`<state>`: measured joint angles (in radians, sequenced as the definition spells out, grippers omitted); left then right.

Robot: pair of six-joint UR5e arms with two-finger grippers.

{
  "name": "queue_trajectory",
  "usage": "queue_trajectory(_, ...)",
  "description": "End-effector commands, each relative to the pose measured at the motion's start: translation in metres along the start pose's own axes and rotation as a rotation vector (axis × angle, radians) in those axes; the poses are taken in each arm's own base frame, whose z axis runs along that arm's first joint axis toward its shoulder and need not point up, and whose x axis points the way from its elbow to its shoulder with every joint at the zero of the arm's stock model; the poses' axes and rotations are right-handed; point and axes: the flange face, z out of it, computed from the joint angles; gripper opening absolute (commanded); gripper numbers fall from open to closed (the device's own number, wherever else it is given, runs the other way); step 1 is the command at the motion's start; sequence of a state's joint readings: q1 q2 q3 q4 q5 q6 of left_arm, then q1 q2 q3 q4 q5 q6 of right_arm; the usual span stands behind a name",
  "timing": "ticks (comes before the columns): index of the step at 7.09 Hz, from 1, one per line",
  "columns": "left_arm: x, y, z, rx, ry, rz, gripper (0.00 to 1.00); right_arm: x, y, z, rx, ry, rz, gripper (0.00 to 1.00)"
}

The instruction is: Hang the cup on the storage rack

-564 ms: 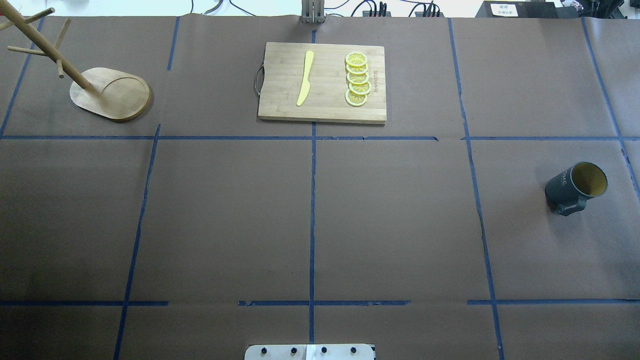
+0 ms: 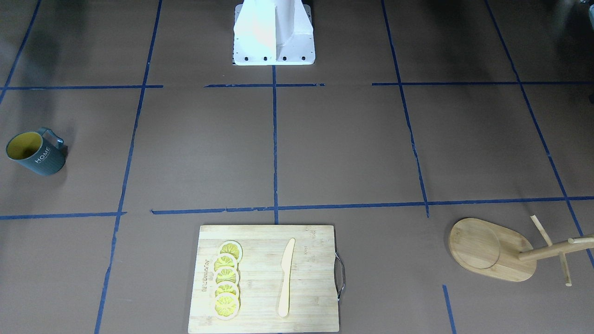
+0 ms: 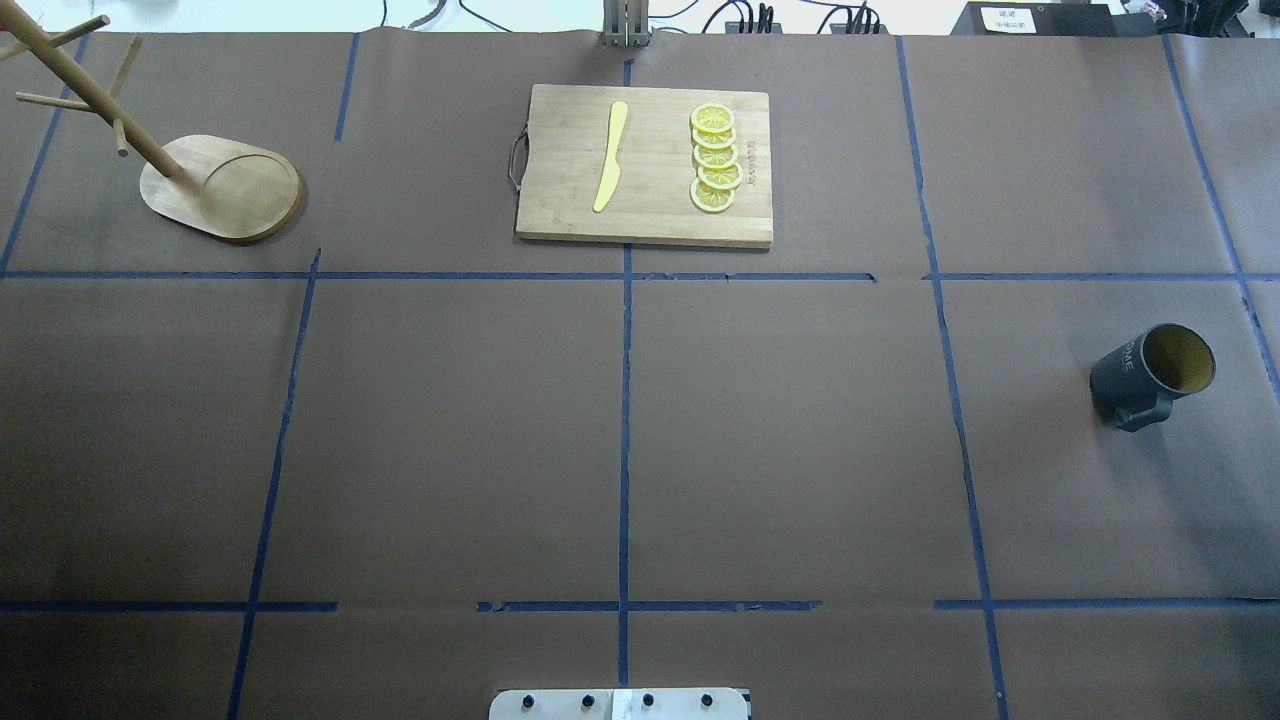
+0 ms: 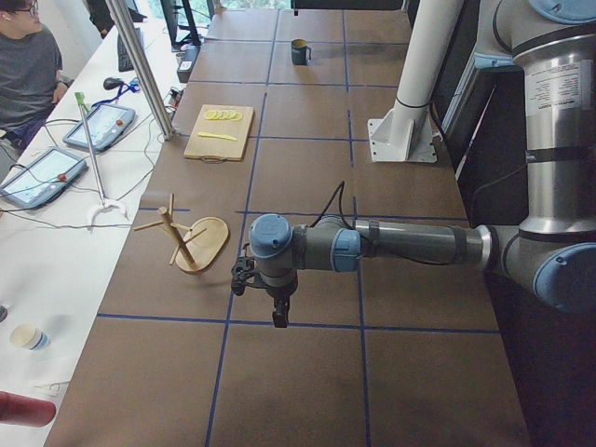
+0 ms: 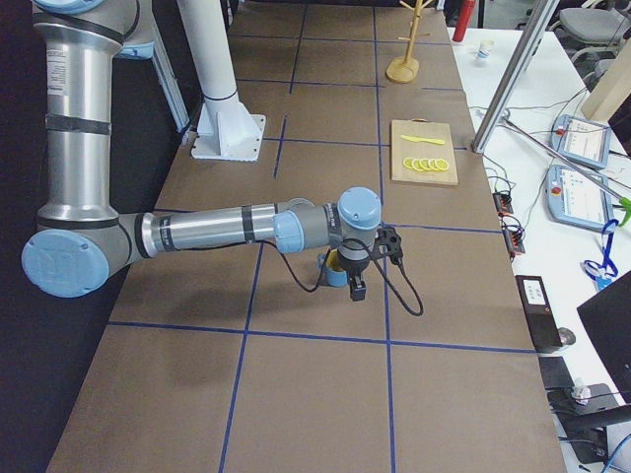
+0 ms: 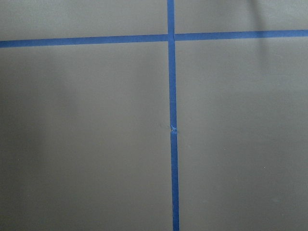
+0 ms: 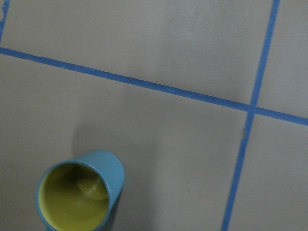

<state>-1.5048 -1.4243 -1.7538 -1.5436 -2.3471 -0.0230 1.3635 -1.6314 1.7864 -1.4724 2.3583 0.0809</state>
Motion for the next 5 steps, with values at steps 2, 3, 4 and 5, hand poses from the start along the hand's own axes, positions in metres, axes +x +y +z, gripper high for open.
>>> queue_trajectory(2,0.002,-0.001,0.000,0.000,0.003,0.004,1.00,-0.060,-0.013,0.045,0.020,0.013,-0.079,1.00)
queue_trajectory(3,0.002,-0.001,0.000,0.000,0.003,0.004,1.00,-0.065,-0.012,0.051,0.009,0.017,-0.086,1.00)
queue_trajectory(4,0.002,-0.001,0.000,0.000,0.003,0.004,1.00,-0.064,-0.012,0.056,0.001,0.022,-0.078,1.00)
queue_trajectory(5,0.002,-0.001,0.000,0.000,0.003,0.004,1.00,-0.064,-0.009,0.069,-0.024,0.030,-0.080,1.00)
